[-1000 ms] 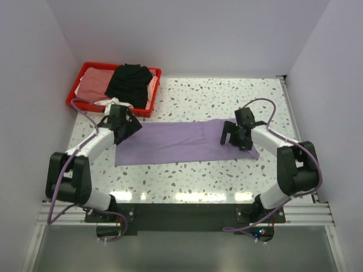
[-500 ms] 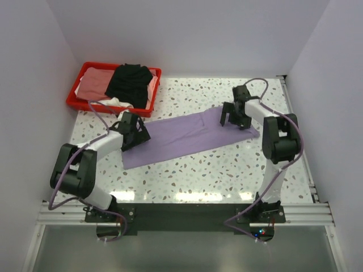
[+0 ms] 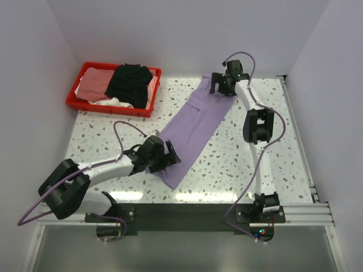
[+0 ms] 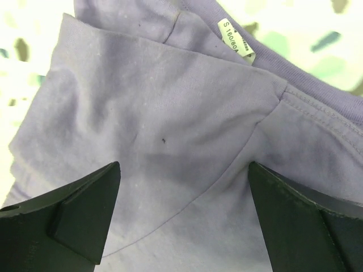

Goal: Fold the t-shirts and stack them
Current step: Fold the tshirt

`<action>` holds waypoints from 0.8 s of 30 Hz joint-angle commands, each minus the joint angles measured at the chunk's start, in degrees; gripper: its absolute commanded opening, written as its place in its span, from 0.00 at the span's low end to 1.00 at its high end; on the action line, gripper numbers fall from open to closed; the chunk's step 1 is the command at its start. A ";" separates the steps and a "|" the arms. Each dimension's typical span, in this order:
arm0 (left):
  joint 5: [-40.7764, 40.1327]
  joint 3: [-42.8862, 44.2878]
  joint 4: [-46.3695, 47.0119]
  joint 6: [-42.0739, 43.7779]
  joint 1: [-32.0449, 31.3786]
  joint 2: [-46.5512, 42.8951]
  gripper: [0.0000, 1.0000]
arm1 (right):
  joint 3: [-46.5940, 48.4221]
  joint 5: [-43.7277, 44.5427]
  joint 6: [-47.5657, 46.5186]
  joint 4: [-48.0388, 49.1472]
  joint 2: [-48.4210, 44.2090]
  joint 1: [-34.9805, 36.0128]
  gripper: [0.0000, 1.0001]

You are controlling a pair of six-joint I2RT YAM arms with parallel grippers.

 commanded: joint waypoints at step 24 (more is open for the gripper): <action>-10.66 22.59 -20.32 6.20 -25.52 7.03 1.00 | -2.49 -13.24 11.53 8.30 -15.12 7.75 0.99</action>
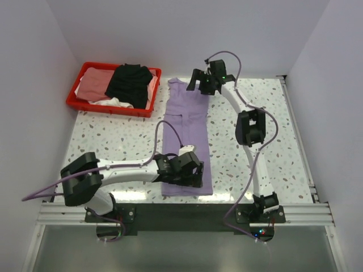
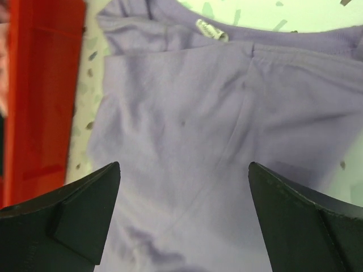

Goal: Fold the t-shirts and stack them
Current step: Fold the tshirt

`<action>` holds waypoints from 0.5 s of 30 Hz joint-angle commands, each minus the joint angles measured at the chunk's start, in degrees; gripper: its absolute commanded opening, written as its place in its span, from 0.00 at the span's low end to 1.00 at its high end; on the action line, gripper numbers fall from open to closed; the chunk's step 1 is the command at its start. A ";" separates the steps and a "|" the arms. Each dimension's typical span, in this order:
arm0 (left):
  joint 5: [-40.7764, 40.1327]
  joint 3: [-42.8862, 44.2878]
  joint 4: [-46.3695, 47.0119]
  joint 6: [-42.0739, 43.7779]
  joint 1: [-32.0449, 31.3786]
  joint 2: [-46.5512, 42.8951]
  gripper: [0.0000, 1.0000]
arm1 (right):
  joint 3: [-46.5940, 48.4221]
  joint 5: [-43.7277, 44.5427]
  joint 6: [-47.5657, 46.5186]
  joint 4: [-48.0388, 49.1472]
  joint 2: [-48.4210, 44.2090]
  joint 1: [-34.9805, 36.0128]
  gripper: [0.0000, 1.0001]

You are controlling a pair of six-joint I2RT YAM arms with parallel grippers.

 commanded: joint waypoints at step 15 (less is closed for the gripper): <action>-7.60 -21.10 -16.92 -7.38 0.86 -31.21 0.93 | -81.31 8.83 4.12 12.67 -77.89 1.37 0.99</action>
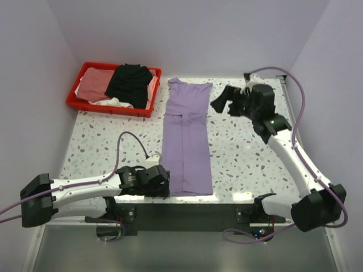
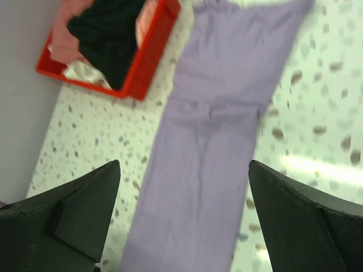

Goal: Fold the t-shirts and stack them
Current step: Fold the tshirt

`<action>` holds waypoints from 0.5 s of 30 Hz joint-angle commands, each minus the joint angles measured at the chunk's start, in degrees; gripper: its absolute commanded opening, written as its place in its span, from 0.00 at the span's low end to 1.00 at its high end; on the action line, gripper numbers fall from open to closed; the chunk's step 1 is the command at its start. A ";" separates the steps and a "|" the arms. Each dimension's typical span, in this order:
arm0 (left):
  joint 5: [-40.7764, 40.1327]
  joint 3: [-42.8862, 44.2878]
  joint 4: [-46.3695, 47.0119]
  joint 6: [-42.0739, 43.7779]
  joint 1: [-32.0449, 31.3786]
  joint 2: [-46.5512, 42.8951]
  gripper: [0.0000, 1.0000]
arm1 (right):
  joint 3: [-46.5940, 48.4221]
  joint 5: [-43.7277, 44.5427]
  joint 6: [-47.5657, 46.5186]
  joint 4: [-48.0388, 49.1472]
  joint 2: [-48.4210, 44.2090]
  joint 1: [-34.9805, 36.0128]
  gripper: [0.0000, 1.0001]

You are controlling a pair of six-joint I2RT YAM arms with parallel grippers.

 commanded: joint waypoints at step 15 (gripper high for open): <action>7.14 -6.90 14.11 0.79 3.19 5.74 0.19 | -31.81 7.88 5.07 -13.40 -12.72 8.44 0.99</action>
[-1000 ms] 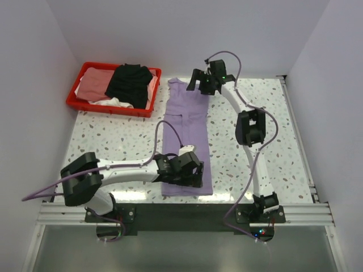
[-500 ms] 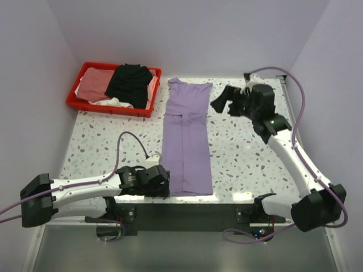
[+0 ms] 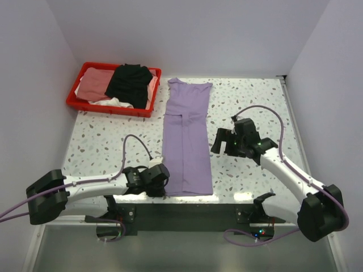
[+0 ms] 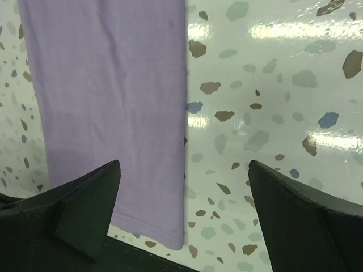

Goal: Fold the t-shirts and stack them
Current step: Fold the tshirt

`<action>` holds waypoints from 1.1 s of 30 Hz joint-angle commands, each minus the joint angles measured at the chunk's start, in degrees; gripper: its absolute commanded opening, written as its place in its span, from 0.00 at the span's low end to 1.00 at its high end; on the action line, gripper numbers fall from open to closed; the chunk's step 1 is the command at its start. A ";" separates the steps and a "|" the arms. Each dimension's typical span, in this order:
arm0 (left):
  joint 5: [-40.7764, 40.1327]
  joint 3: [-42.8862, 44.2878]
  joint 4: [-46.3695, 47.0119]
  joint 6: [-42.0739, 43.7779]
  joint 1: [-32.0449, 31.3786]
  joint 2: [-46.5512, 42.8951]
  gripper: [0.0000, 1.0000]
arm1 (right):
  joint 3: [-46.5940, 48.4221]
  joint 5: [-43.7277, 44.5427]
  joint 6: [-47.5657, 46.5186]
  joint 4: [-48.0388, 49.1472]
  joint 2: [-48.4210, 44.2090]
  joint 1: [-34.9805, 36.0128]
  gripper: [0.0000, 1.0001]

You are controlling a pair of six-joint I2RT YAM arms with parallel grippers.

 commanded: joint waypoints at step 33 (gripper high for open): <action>9.79 -7.55 3.91 -3.49 -0.30 -2.62 0.00 | -17.99 1.54 25.95 -3.50 -3.30 34.57 0.00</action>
